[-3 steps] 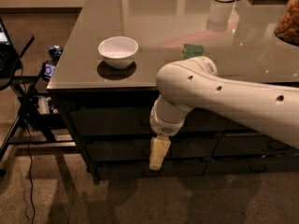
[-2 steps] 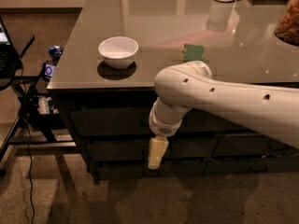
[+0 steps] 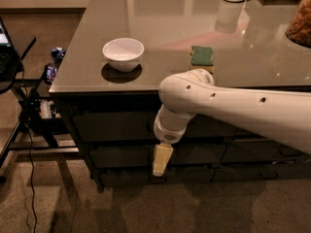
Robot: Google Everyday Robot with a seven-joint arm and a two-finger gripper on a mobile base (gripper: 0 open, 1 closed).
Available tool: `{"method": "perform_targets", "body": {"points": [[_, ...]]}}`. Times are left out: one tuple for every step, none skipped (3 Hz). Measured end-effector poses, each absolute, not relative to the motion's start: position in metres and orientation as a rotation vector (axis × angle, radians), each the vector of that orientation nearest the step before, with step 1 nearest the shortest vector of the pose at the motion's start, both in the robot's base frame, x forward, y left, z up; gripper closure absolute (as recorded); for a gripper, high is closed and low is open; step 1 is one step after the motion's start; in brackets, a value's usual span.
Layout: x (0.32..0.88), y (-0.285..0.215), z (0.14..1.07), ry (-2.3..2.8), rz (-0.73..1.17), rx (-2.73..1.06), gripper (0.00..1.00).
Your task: Open top drawer
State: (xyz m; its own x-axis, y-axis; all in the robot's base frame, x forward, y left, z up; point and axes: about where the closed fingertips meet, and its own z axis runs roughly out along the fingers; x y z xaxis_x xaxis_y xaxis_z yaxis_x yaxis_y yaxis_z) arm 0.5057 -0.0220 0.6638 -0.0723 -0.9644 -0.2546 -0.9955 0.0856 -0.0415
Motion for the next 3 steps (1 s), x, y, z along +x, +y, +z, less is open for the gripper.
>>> {"method": "perform_targets", "body": {"points": [[0.512,-0.023,0.653,2.152,0.223,-1.982,0.00],[0.516,-0.024,0.643,2.158,0.239,-1.988,0.00],[0.519,-0.023,0.634,2.159,0.253,-1.998,0.00]]}}
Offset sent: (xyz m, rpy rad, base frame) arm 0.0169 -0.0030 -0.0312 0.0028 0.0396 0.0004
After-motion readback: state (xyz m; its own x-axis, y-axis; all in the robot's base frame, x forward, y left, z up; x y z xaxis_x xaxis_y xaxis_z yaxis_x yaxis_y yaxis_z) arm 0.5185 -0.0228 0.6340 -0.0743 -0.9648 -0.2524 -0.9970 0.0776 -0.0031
